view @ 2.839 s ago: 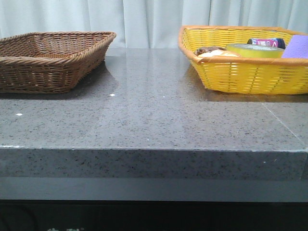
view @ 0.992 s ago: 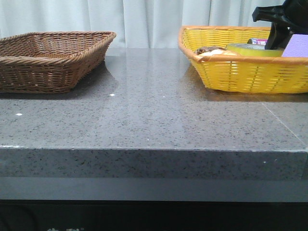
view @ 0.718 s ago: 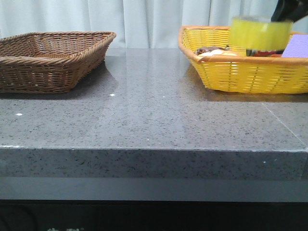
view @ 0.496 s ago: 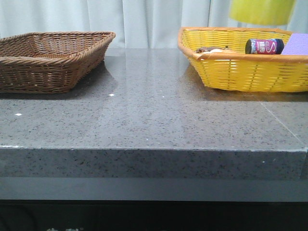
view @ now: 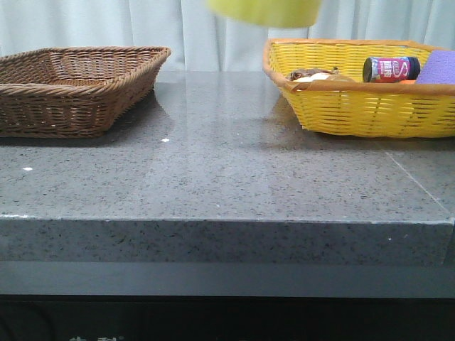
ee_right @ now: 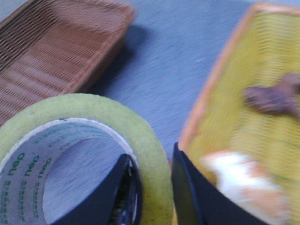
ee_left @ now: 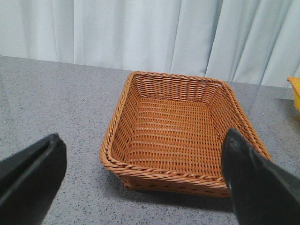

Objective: Transfer tape with both arms
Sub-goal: 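Carry the tape roll toward the table center and lower it down, then open the right gripper, release the tape, and withdraw upward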

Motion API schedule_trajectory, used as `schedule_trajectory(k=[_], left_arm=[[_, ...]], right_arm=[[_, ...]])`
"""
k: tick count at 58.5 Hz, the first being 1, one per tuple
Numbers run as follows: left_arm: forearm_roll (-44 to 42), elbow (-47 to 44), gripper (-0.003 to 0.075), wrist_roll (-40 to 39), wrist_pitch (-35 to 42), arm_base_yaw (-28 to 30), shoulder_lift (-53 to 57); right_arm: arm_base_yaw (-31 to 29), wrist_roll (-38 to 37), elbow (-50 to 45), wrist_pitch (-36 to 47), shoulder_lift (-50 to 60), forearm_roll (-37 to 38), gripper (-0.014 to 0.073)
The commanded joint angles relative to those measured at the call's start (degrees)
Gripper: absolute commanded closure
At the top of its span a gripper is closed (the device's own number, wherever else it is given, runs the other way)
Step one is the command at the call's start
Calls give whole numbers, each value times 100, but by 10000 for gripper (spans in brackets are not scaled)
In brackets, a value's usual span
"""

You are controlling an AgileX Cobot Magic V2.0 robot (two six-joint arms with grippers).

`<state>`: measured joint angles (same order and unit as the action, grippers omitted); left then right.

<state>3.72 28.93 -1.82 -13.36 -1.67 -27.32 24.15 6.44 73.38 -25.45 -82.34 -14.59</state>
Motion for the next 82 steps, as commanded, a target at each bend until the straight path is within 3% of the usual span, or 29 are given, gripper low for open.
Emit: schedule_trajectory(k=[1, 12, 35, 53, 63, 70, 82], left_arm=[[12, 212, 62, -19, 448, 12, -57], [12, 212, 62, -19, 448, 12, -57], [12, 202, 62, -19, 448, 12, -57], [12, 202, 62, -19, 448, 12, -57], [12, 202, 62, -19, 448, 12, -57], [12, 202, 62, -19, 448, 12, -57], [12, 202, 62, -19, 448, 12, -57]], right_arm=[[518, 26, -113, 603, 213, -99, 487], [1011, 31, -466, 875, -192, -94, 487], [1039, 31, -466, 1138, -787, 13, 474], [1034, 31, -433, 1137, -705, 35, 225], [955, 31, -235, 1149, -205, 57, 223], [812, 31, -75, 1143, 103, 52, 270], [543, 31, -52, 1033, 342, 52, 565]])
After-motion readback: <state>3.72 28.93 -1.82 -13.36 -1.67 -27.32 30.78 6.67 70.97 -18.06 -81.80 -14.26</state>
